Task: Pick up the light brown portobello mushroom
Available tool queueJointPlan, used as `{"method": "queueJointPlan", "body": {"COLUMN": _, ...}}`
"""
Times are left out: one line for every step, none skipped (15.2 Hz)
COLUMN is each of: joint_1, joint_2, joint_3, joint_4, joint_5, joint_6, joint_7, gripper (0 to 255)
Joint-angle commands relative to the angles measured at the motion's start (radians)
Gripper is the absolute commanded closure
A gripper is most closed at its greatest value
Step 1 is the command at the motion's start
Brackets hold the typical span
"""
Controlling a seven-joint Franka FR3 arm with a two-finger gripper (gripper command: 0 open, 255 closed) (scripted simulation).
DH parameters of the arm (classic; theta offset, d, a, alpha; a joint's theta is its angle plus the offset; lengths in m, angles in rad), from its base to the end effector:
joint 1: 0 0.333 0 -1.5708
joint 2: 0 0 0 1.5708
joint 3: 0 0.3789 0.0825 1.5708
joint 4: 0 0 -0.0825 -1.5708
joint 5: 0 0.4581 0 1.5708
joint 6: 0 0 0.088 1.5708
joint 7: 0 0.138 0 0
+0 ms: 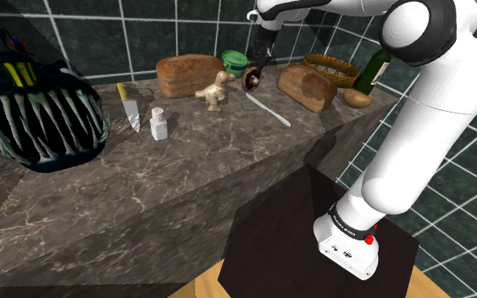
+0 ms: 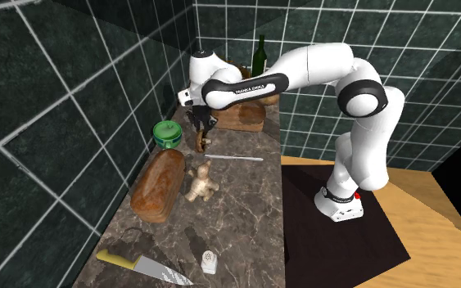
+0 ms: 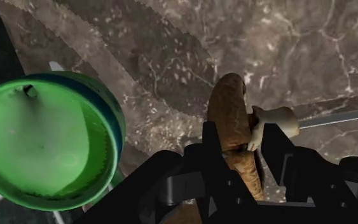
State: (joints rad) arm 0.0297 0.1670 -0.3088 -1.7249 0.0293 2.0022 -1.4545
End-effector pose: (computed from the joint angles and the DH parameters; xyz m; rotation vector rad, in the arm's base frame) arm 0.6829 -0.1810 0.5043 2.5291 1.6783 0.0898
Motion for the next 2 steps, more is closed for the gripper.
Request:
{"method": "queueJointPlan", "body": {"joint_1": 0.000, "joint_2": 0.001, "joint_3": 0.000, "joint_4": 0.019, "joint_5": 0.000, "joint_6": -0.018, "joint_7": 0.000, "gripper": 255}}
{"method": "queueJointPlan", "body": {"joint_1": -0.001, "joint_2": 0.002, "joint_3": 0.000, "joint_4": 0.019, "joint_5": 0.000, "joint_6": -0.018, "joint_7": 0.000, "gripper": 255}}
